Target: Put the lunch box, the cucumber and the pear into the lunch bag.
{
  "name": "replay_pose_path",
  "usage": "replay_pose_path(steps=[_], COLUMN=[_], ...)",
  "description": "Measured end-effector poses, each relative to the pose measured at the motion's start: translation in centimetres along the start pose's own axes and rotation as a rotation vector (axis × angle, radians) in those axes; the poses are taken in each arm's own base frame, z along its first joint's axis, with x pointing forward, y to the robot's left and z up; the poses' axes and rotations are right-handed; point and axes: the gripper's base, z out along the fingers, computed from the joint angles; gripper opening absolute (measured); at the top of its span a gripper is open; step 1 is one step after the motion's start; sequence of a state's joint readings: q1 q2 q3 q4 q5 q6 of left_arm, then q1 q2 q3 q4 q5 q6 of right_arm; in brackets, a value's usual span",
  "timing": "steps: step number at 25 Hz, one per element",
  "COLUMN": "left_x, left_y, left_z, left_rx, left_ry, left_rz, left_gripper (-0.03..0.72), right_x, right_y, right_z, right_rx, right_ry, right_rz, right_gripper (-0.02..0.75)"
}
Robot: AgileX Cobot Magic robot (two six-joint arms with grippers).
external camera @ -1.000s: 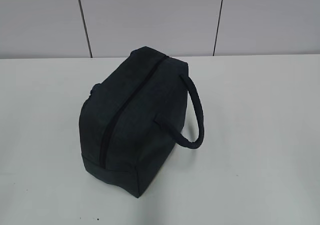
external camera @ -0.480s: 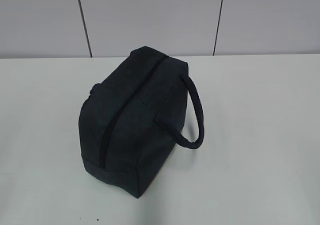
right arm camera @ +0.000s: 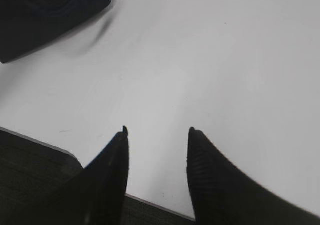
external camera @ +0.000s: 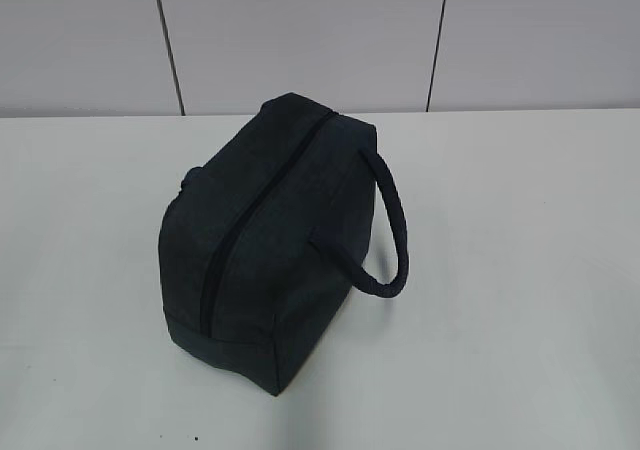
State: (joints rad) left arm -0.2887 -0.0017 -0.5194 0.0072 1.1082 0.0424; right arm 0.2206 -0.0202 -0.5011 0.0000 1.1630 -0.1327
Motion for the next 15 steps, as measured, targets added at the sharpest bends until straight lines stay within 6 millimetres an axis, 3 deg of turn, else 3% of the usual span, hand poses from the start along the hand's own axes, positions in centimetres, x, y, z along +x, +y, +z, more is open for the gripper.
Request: replay_pose_path(steps=[10, 15], left_x=[0.0, 0.12], left_y=[0.0, -0.12], left_z=[-0.02, -0.21], left_rx=[-0.002, -0.089], left_ry=[-0.002, -0.012], left_rz=[-0.001, -0.048], left_gripper=[0.359, 0.316], right_x=[-0.03, -0.04], right_y=[0.0, -0.01], right_z=[0.0, 0.0], right_rx=[0.0, 0.001], right_ry=[-0.003, -0.005], right_rz=[0.0, 0.0], right_gripper=[0.313, 0.313])
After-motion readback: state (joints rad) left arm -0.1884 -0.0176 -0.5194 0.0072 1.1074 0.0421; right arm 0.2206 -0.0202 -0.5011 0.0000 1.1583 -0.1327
